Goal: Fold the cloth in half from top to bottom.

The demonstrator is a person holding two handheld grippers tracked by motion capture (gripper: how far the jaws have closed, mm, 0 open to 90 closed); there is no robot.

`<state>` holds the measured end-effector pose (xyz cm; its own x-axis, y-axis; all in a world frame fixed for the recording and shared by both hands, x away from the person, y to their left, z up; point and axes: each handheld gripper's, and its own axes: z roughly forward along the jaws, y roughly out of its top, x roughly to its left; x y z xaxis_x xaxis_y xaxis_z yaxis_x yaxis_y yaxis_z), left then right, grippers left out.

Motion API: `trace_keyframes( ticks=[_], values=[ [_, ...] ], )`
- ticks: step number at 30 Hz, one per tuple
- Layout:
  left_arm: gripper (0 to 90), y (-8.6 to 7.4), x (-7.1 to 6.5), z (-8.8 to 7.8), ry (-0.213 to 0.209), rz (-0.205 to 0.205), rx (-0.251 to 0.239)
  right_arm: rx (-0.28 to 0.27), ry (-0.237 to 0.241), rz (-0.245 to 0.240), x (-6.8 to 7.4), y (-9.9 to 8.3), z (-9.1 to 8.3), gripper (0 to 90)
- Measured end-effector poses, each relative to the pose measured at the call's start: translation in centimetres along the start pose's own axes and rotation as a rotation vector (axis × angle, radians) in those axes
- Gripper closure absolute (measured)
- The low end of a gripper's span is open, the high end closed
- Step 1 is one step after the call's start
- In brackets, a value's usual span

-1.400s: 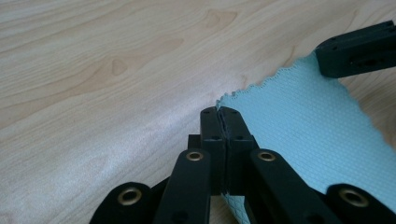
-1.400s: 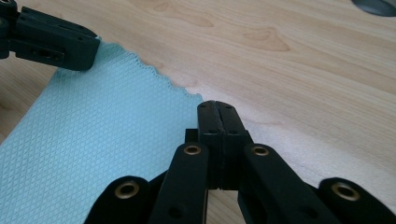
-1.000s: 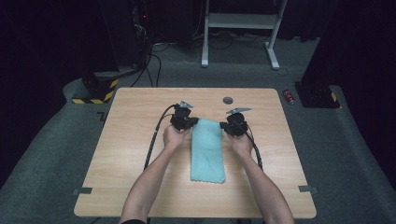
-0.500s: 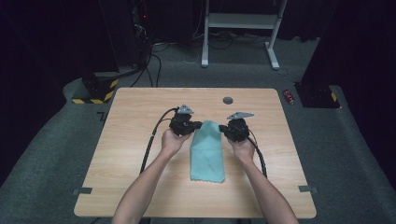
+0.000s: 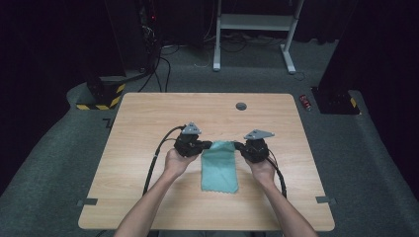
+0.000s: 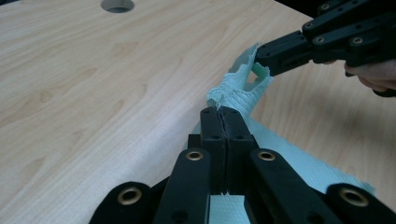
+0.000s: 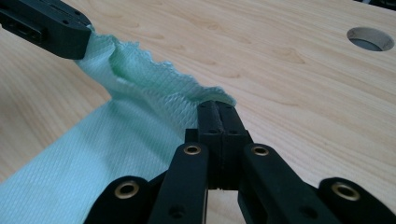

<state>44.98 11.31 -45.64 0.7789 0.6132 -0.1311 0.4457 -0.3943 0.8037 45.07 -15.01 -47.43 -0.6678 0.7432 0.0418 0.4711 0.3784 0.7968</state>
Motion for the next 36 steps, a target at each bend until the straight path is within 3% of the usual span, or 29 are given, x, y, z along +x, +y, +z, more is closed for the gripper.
trace_keyframes(
  ticks=[8, 15, 25, 36],
  values=[
    [89.2, -1.9, -2.3, -0.8, -0.007, 0.052, 0.023, -0.014, 0.007, -0.063, 2.0, -1.7, -1.6, 90.0],
    [89.1, -3.1, -3.4, -1.6, 0.006, 0.077, 0.018, -0.03, 0.005, -0.11, 3.9, -3.3, -2.7, 90.0],
    [89.1, -5.0, -5.0, -2.2, 0.014, 0.095, 0.031, -0.026, 0.019, -0.124, 5.4, -5.4, -3.7, 90.0],
    [88.9, -6.5, -6.0, -2.1, 0.003, 0.106, 0.041, -0.017, 0.041, -0.137, 6.0, -6.8, -4.1, 90.0]
  ],
)
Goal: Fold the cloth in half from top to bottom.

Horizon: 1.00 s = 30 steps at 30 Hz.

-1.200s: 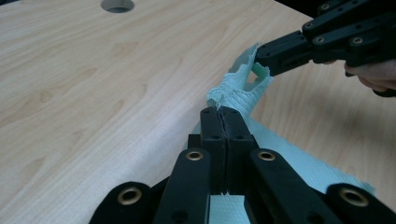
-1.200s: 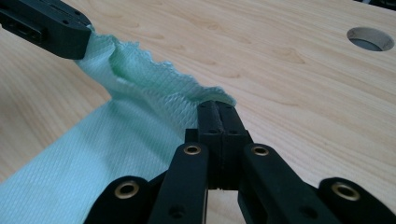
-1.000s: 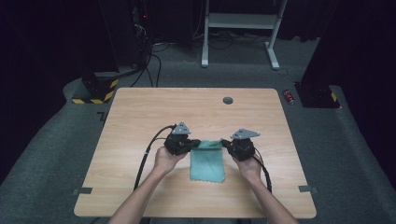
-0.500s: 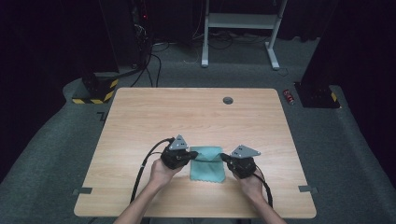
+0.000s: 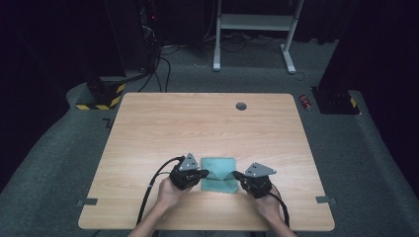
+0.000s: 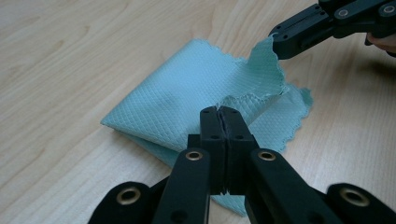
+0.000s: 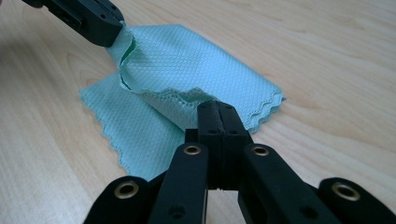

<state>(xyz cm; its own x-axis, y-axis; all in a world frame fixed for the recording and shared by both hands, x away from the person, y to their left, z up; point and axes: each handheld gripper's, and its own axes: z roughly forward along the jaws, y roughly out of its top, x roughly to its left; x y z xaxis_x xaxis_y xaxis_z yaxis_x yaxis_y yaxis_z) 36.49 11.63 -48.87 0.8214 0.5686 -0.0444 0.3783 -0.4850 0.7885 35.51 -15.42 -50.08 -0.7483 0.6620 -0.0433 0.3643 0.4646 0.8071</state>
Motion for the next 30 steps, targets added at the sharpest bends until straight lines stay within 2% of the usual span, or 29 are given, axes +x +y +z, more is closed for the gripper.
trace_keyframes(
  ticks=[3, 6, 20, 30],
  values=[
    [88.8, -0.5, -0.2, 0.2, 0.003, 0.004, 0.008, 0.007, 0.015, 0.003, 0.2, -0.6, 0.0, 90.0],
    [88.8, -0.8, -0.4, 0.3, 0.006, 0.013, 0.019, 0.013, 0.021, -0.014, 0.6, -0.9, -0.1, 90.0],
    [88.7, -2.1, -0.9, 0.4, -0.012, -0.013, 0.026, 0.025, 0.065, 0.007, 1.1, -2.1, -0.2, 90.0],
    [88.0, -2.6, -1.4, 0.6, -0.003, -0.029, 0.041, 0.053, 0.079, 0.021, 1.4, -2.6, -0.1, 90.0]
  ],
)
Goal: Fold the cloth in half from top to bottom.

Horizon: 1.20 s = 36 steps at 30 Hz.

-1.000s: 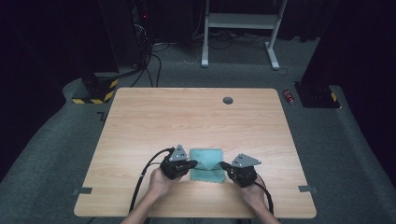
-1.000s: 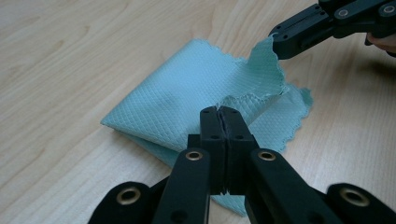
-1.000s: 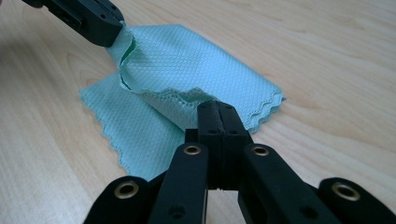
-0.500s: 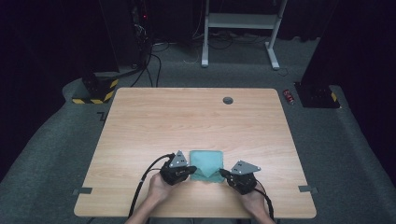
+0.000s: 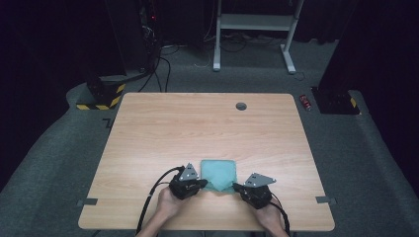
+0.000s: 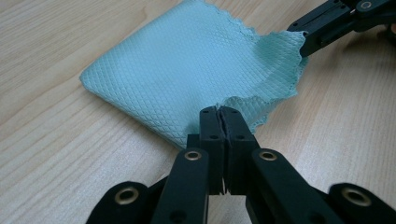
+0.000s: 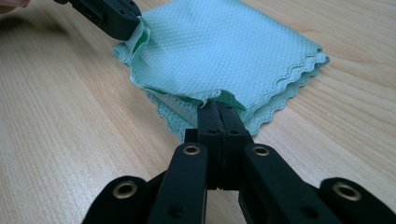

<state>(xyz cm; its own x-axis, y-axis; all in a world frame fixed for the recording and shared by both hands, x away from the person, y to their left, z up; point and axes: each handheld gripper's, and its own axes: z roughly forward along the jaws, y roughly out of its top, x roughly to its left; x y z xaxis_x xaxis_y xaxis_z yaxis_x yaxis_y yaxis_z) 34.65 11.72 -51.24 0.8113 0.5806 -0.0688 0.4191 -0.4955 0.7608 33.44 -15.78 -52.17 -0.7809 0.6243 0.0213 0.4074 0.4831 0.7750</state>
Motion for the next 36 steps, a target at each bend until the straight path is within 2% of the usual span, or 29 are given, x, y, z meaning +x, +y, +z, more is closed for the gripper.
trace_keyframes(
  ticks=[7, 15, 18, 23, 28, 30, 32, 33, 36],
  values=[
    [85.1, -0.2, -0.1, 0.0, 0.002, -0.014, 0.024, 0.027, 0.002, -0.005, 0.1, 0.0, 0.0, 88.5],
    [68.9, -0.9, -0.1, -0.7, -0.001, -0.057, 0.029, 0.064, 0.025, -0.008, 0.0, -0.3, -0.6, 69.9],
    [63.5, -1.3, 0.0, -1.2, -0.005, -0.067, 0.04, 0.066, 0.032, 0.002, -0.2, -0.6, -1.1, 66.6],
    [54.5, -1.7, 0.2, -2.2, -0.037, -0.087, 0.027, 0.028, 0.023, 0.025, -0.9, -0.5, -2.2, 69.9],
    [49.4, -1.1, 0.7, -3.3, -0.051, -0.113, -0.031, 0.011, 0.008, 0.051, -1.0, 0.9, -2.2, 77.8],
    [48.8, -0.4, 1.0, -3.2, -0.032, -0.14, -0.045, 0.008, 0.006, 0.053, -0.9, 1.5, -1.8, 79.7],
    [48.9, 0.4, 1.4, -2.7, 0.017, -0.151, -0.04, 0.007, 0.0, 0.05, -0.7, 2.3, -1.1, 80.0],
    [49.0, 0.8, 1.5, -2.2, 0.039, -0.151, -0.041, 0.006, -0.003, 0.047, -0.6, 2.6, -0.7, 80.0],
    [48.5, 1.7, 1.6, -0.8, 0.058, -0.131, -0.018, 0.021, -0.005, 0.05, -0.5, 3.1, 0.5, 80.0]
  ],
)
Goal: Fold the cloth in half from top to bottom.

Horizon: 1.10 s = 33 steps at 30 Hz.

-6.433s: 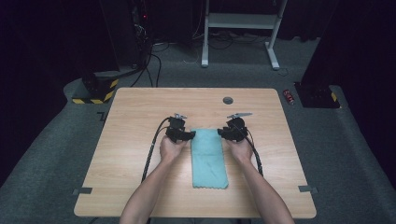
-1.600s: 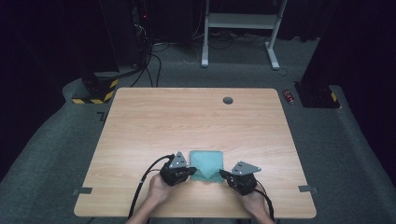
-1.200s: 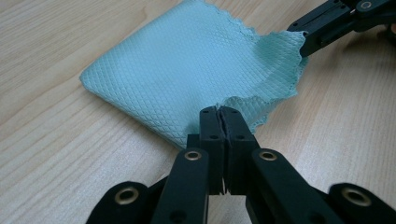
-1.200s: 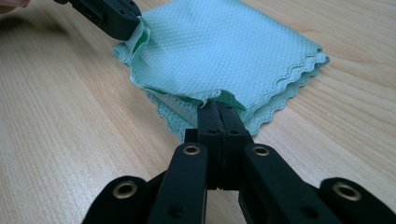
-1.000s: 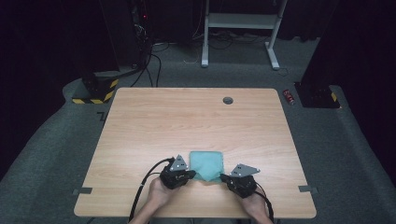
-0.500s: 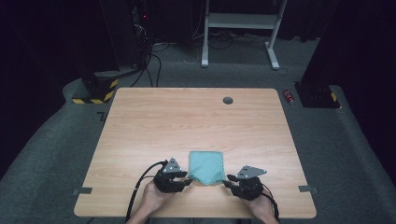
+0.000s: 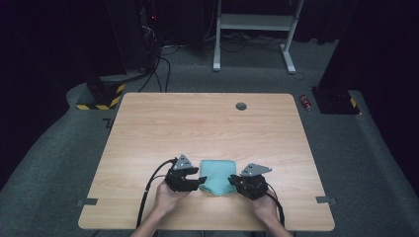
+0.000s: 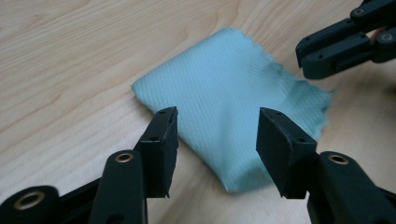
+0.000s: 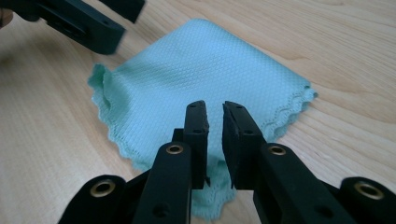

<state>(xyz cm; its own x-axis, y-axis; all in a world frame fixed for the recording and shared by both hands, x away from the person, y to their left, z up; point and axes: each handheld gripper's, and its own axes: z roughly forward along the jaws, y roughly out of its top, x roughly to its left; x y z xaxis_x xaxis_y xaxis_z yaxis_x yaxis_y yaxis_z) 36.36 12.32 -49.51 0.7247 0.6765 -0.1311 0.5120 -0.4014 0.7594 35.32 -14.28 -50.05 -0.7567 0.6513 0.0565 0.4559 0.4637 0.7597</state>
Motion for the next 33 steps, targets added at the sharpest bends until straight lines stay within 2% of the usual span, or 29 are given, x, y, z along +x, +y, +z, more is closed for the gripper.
trace_keyframes(
  ticks=[3, 5, 9, 14, 18, 20, 23, 27, 30, 33],
  values=[
    [47.2, 0.2, -0.3, 1.1, 0.002, 0.021, 0.039, 0.022, -0.001, -0.013, 0.3, 0.1, 0.8, 79.8],
    [46.4, -0.1, -0.6, 1.2, 0.007, 0.04, 0.056, 0.038, -0.002, -0.025, 0.5, -0.2, 0.9, 79.3],
    [46.0, -1.2, -1.0, 1.0, 0.008, 0.062, 0.086, 0.053, 0.005, -0.03, 0.5, -1.1, 0.5, 76.8],
    [45.4, -2.4, -0.7, 0.5, 0.01, 0.055, 0.1, 0.075, 0.004, -0.057, 0.5, -2.1, 0.1, 74.5],
    [45.1, -2.7, -0.7, -0.1, 0.021, 0.063, 0.115, 0.078, 0.003, -0.049, 0.3, -2.6, -0.4, 72.7],
    [44.8, -2.6, -0.6, -0.4, 0.021, 0.06, 0.1, 0.078, -0.002, -0.048, 0.1, -2.7, -0.7, 72.1],
    [44.8, -1.9, -0.6, -0.7, 0.011, 0.046, 0.042, 0.053, -0.01, -0.034, -0.2, -2.1, -1.1, 72.2],
    [44.6, -0.6, -0.7, 0.6, -0.002, 0.044, 0.012, 0.017, -0.016, -0.005, -0.8, -0.8, -0.5, 73.5],
    [44.6, 0.2, -0.2, 2.1, 0.033, 0.052, 0.008, 0.007, -0.019, 0.023, -1.3, 0.0, 0.7, 73.9],
    [45.0, 0.3, 0.1, 2.9, 0.052, 0.055, 0.031, 0.01, -0.027, 0.026, -1.5, 0.7, 2.0, 73.9]
  ],
)
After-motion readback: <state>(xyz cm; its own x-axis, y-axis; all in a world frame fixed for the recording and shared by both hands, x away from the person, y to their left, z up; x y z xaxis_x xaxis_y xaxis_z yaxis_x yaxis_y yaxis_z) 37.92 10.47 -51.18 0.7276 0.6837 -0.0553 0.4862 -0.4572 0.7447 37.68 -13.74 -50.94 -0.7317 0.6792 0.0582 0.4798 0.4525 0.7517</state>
